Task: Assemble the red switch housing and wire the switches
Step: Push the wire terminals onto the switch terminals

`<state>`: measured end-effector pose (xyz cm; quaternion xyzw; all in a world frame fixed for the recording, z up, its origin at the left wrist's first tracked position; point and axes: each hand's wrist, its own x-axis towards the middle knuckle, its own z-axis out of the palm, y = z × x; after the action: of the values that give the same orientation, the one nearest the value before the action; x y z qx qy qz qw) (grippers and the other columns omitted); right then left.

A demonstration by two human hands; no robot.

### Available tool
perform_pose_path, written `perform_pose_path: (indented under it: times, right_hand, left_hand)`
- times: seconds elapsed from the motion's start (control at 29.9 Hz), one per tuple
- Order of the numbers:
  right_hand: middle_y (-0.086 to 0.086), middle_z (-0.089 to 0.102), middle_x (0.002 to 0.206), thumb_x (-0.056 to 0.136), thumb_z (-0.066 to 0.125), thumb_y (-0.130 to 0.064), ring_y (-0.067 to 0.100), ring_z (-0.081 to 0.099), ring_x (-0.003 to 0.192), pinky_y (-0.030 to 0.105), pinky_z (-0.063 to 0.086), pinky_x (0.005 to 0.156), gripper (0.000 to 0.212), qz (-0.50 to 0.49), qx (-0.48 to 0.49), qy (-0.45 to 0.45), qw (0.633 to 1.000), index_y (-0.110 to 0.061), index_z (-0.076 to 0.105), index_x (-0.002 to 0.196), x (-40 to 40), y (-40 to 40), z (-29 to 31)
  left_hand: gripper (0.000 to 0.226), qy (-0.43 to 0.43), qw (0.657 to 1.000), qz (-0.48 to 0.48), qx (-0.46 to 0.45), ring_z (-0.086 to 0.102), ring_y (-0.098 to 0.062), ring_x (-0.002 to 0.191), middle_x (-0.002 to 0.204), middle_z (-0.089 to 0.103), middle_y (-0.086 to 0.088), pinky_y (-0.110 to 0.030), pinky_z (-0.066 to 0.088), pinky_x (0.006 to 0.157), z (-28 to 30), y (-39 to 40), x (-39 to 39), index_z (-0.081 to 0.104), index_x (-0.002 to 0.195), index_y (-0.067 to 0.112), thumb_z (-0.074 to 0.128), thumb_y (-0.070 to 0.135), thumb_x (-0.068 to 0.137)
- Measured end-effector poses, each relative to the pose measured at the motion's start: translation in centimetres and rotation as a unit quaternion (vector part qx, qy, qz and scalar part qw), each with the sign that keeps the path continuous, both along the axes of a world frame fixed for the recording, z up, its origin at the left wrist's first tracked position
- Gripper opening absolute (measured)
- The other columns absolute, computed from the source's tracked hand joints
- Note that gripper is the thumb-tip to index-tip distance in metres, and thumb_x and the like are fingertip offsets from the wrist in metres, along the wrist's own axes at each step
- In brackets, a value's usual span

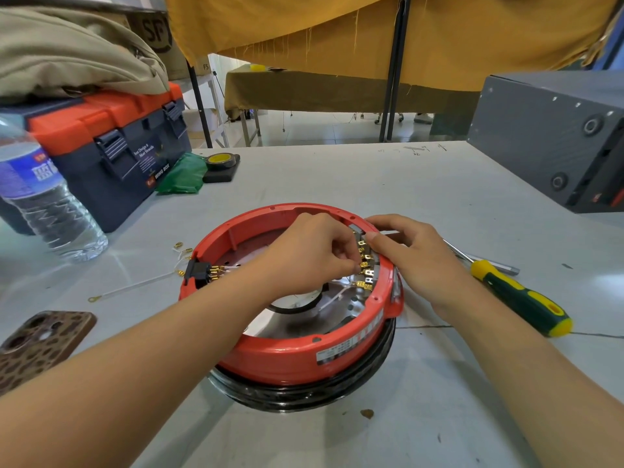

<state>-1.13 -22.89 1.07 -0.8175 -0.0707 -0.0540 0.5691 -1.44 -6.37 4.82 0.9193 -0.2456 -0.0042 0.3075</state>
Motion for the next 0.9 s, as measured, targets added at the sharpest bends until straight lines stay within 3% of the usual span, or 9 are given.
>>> perform_pose_path:
  times: [0.1,0.33,0.47,0.53,0.64,0.74,0.8,0.9]
  right_hand:
    - [0.001,0.064,0.115,0.091,0.058,-0.027,0.019,0.062,0.104,0.045,0.051,0.093,0.028,0.0,0.002,-0.002,1.0,-0.021,0.064,0.118,0.01,0.01,-0.07]
    - [0.002,0.065,0.112,0.09,0.059,-0.026,0.017,0.063,0.1,0.039,0.052,0.09,0.024,-0.007,0.01,-0.006,1.0,-0.023,0.066,0.113,-0.03,0.15,-0.35]
    - [-0.003,0.052,0.086,0.086,0.061,-0.036,0.002,0.051,0.076,0.016,0.039,0.068,0.015,-0.07,-0.057,-0.055,0.994,-0.037,0.068,0.1,-0.15,0.19,-0.49]
    - [-0.007,0.047,0.066,0.085,0.063,-0.038,0.001,0.048,0.06,0.01,0.033,0.055,0.018,-0.087,-0.082,-0.066,0.991,-0.033,0.07,0.101,-0.32,0.16,-0.23]
    - [0.002,0.053,0.049,0.085,0.063,-0.039,0.006,0.052,0.049,0.016,0.037,0.047,0.023,-0.089,-0.088,-0.069,0.99,-0.026,0.071,0.101,-0.53,0.21,0.06]
    - [0.025,0.064,0.063,0.086,0.061,-0.039,0.033,0.062,0.066,0.03,0.044,0.063,0.023,-0.059,-0.061,-0.058,0.995,-0.025,0.069,0.102,-0.78,0.39,0.22]
    - [0.025,0.064,0.065,0.087,0.061,-0.038,0.033,0.061,0.065,0.028,0.044,0.061,0.023,-0.049,-0.054,-0.057,0.996,-0.024,0.068,0.103,-0.78,0.36,0.26]
    - [0.02,0.064,0.062,0.089,0.058,-0.038,0.015,0.053,0.051,0.02,0.039,0.051,0.023,-0.032,-0.063,-0.058,0.996,-0.023,0.067,0.105,-0.71,0.24,0.24]
  left_hand:
    - [0.006,-0.006,1.0,0.002,0.002,0.053,0.002,0.057,0.067,0.066,0.008,-0.012,0.045,0.059,-0.03,-0.01,0.09,0.074,0.075,0.017,0.072,0.013,0.079]
    - [0.009,0.002,1.0,0.0,-0.014,0.052,0.005,0.054,0.06,0.061,0.014,-0.007,0.038,0.053,0.0,0.01,0.0,0.074,0.075,0.019,0.069,0.012,0.08]
    - [0.009,-0.003,1.0,0.0,-0.008,0.052,0.003,0.056,0.063,0.063,0.012,-0.007,0.039,0.054,-0.05,0.02,0.01,0.074,0.076,0.019,0.069,0.014,0.081]
    - [0.008,-0.005,1.0,0.002,-0.009,0.054,0.002,0.058,0.065,0.065,0.011,-0.008,0.042,0.056,-0.11,0.07,0.0,0.074,0.077,0.019,0.069,0.015,0.081]
    - [0.006,-0.009,1.0,0.008,-0.007,0.057,-0.001,0.06,0.068,0.067,0.007,-0.012,0.044,0.059,-0.17,0.1,-0.03,0.075,0.079,0.018,0.07,0.017,0.082]
    - [0.007,-0.016,1.0,0.004,-0.001,0.057,0.001,0.059,0.063,0.063,0.014,-0.008,0.043,0.057,-0.14,0.1,-0.13,0.075,0.079,0.017,0.069,0.016,0.083]
    - [0.008,-0.024,1.0,-0.001,0.002,0.056,0.005,0.059,0.061,0.06,0.017,-0.006,0.04,0.057,-0.11,-0.02,-0.21,0.075,0.079,0.016,0.068,0.014,0.083]
    - [0.009,-0.041,0.999,-0.009,0.013,0.055,0.002,0.057,0.064,0.062,0.01,-0.005,0.039,0.057,-0.14,-0.29,-0.29,0.075,0.081,0.013,0.066,0.013,0.084]
